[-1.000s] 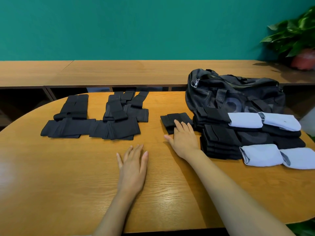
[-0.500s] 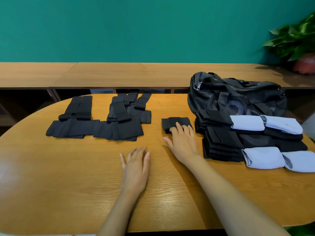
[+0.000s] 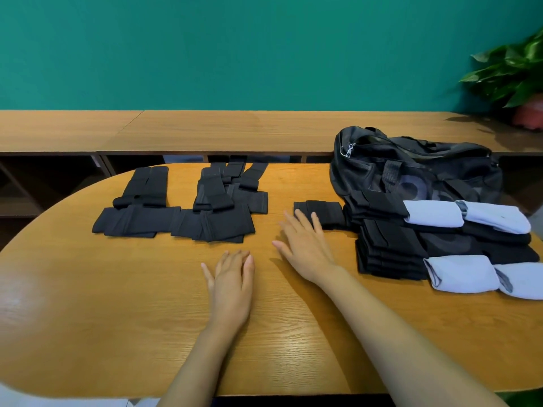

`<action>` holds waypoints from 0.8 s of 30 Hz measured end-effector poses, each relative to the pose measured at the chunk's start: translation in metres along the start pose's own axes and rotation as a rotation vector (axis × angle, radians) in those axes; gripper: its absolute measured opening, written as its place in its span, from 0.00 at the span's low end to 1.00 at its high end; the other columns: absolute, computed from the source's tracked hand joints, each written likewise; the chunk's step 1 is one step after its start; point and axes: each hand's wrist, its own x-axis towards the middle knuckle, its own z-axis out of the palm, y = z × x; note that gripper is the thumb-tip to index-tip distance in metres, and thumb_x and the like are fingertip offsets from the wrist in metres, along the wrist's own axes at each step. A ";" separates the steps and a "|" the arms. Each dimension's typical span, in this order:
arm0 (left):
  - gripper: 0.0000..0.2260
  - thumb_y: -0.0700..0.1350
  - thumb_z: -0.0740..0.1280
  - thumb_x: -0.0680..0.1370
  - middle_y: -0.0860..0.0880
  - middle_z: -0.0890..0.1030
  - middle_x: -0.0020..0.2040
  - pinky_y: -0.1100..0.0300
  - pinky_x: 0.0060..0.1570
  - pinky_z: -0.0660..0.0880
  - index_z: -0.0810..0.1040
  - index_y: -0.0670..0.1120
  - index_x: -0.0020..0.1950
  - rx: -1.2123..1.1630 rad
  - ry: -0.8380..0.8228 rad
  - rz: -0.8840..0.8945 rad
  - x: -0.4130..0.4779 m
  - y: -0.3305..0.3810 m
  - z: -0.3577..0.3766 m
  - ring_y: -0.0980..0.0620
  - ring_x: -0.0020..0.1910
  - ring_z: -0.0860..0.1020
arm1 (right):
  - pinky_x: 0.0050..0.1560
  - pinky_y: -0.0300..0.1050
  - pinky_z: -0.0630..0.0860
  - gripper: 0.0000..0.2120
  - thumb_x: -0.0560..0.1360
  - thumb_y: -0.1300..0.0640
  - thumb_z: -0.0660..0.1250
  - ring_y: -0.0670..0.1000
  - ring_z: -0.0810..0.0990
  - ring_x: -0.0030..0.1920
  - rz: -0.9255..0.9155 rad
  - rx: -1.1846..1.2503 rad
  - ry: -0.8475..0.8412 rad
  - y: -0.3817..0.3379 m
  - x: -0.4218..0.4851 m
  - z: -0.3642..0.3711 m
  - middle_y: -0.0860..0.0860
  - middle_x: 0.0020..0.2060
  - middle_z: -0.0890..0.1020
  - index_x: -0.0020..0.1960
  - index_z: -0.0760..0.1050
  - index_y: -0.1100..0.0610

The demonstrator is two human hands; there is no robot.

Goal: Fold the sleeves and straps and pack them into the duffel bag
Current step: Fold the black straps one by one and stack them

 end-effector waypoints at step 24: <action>0.16 0.50 0.52 0.84 0.51 0.77 0.62 0.43 0.76 0.39 0.74 0.48 0.66 0.038 0.149 -0.088 0.006 -0.033 -0.022 0.53 0.68 0.69 | 0.76 0.50 0.49 0.29 0.81 0.40 0.47 0.48 0.74 0.67 -0.243 -0.067 0.134 -0.009 -0.078 0.004 0.48 0.60 0.80 0.61 0.81 0.54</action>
